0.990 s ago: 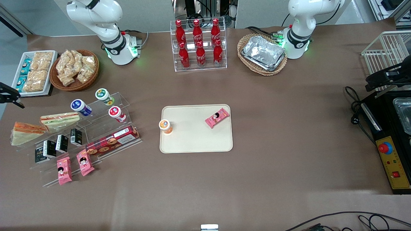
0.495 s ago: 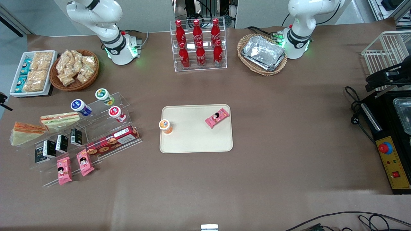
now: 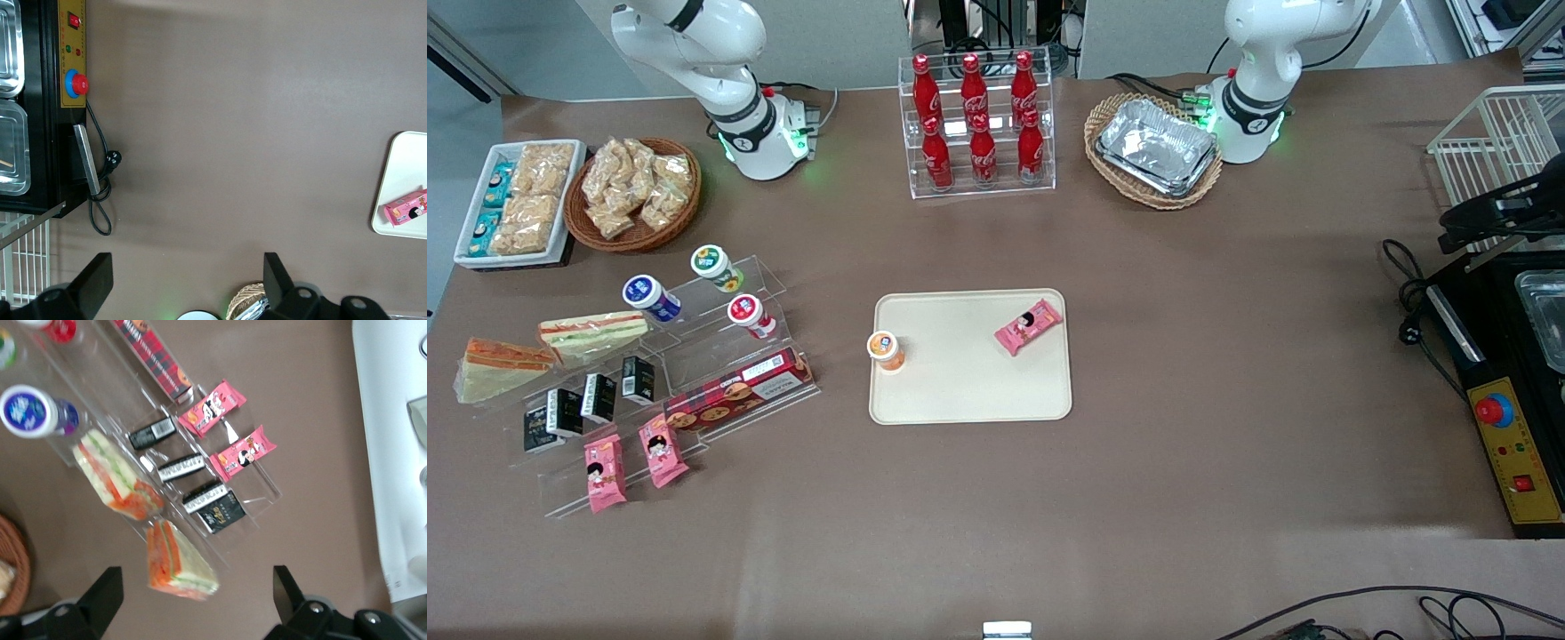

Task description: Place sandwich on tray

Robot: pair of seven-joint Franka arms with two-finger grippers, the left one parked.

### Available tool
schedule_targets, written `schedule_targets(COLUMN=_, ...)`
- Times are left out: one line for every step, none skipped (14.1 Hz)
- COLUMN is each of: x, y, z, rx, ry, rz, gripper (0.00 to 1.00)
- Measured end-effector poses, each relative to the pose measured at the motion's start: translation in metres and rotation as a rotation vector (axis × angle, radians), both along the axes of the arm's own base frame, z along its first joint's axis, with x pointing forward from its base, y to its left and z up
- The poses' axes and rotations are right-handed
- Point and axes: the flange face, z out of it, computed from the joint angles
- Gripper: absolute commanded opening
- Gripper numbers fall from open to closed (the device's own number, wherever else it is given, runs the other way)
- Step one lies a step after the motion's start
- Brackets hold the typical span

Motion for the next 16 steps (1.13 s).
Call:
schedule_targets(x=0.002, y=-0.002, z=-0.003, rx=-0.012, ry=0.002, rz=0.060, gripper=1.00)
schedule_targets(x=0.002, y=-0.006, z=-0.006, rx=-0.021, ry=0.008, rz=0.123, gripper=1.00)
schedule_targets(x=0.002, y=-0.011, z=-0.010, rx=-0.029, ry=0.015, rz=0.172, gripper=1.00)
schedule_targets(x=0.003, y=-0.016, z=-0.014, rx=-0.034, ry=0.023, rz=0.202, gripper=1.00)
schedule_targets(x=0.002, y=-0.020, z=-0.018, rx=-0.038, ry=0.030, rz=0.227, gripper=1.00)
schedule_targets(x=0.002, y=-0.024, z=-0.021, rx=-0.042, ry=0.039, rz=0.257, gripper=1.00)
schedule_targets(x=0.002, y=-0.028, z=-0.026, rx=-0.044, ry=0.050, rz=0.291, gripper=1.00)
schedule_targets(x=0.002, y=-0.033, z=-0.032, rx=-0.045, ry=0.062, rz=0.317, gripper=1.00)
schedule_targets(x=0.002, y=-0.038, z=-0.038, rx=-0.045, ry=0.072, rz=0.333, gripper=1.00)
schedule_targets(x=0.000, y=-0.045, z=-0.043, rx=-0.044, ry=0.082, rz=0.342, gripper=1.00)
schedule_targets(x=-0.001, y=-0.052, z=-0.049, rx=-0.042, ry=0.091, rz=0.351, gripper=1.00)
schedule_targets(x=-0.003, y=-0.060, z=-0.053, rx=-0.039, ry=0.099, rz=0.349, gripper=1.00)
schedule_targets(x=-0.006, y=-0.067, z=-0.058, rx=-0.036, ry=0.106, rz=0.341, gripper=1.00)
schedule_targets(x=-0.008, y=-0.074, z=-0.062, rx=-0.034, ry=0.113, rz=0.339, gripper=1.00)
schedule_targets(x=-0.009, y=-0.077, z=-0.066, rx=-0.030, ry=0.119, rz=0.338, gripper=1.00)
schedule_targets(x=-0.009, y=-0.079, z=-0.072, rx=-0.025, ry=0.127, rz=0.336, gripper=1.00)
